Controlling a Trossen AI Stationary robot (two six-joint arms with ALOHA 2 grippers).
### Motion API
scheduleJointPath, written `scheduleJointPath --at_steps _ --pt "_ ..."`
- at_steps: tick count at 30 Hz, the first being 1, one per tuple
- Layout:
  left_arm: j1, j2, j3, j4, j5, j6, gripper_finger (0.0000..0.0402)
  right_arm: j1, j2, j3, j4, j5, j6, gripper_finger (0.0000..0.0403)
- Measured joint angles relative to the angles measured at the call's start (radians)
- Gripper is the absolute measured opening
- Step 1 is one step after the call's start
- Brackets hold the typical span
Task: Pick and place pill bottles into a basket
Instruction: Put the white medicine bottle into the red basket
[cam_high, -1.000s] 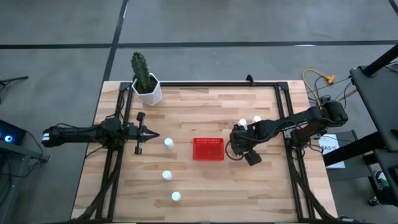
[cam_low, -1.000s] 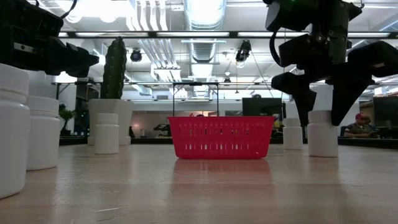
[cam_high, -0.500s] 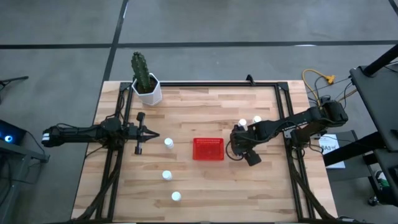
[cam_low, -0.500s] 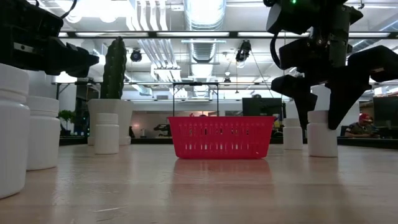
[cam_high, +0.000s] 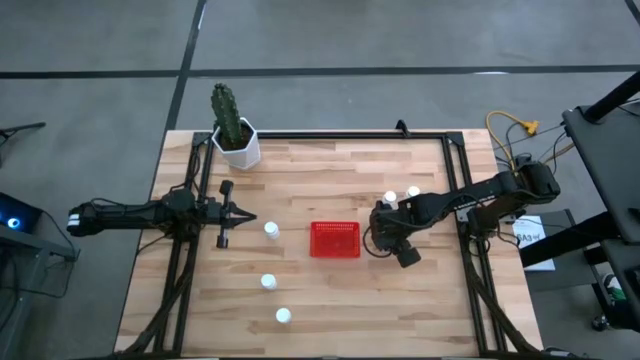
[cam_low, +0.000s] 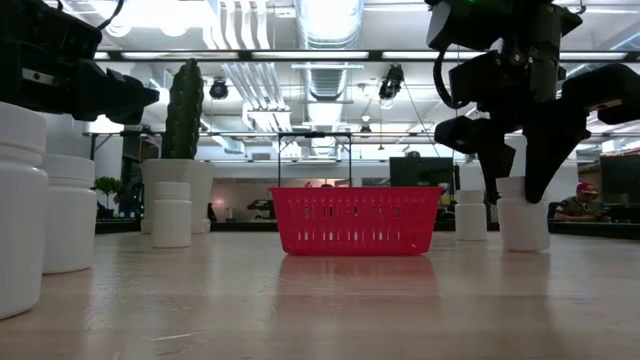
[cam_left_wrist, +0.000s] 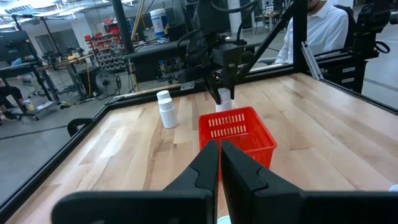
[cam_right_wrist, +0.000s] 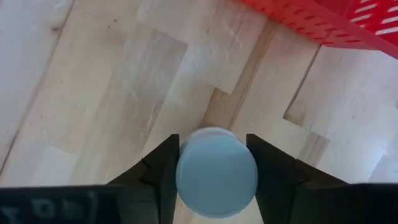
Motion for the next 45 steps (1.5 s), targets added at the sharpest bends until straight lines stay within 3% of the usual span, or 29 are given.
scheduleJointPath --at_steps 20,29,35,40,45 --pt "0.000 0.000 0.000 0.000 0.000 0.000 0.0000 -0.003 0.000 0.292 -0.095 0.006 -0.080 0.0146" --pt "0.000 0.000 0.000 0.000 0.000 0.000 0.0000 -0.030 0.004 0.327 -0.060 0.005 -0.124 0.0146" --pt "0.000 0.000 0.000 -0.001 0.000 0.000 0.0000 -0.085 0.061 0.332 -0.052 0.000 -0.146 0.0146" --pt "0.000 0.002 0.000 0.000 0.000 0.000 0.0000 -0.121 0.136 0.361 -0.014 -0.089 -0.162 0.0146" --pt "0.000 0.002 0.000 0.000 0.000 0.000 0.0000 -0.125 0.205 0.405 -0.011 -0.096 -0.176 0.0146"
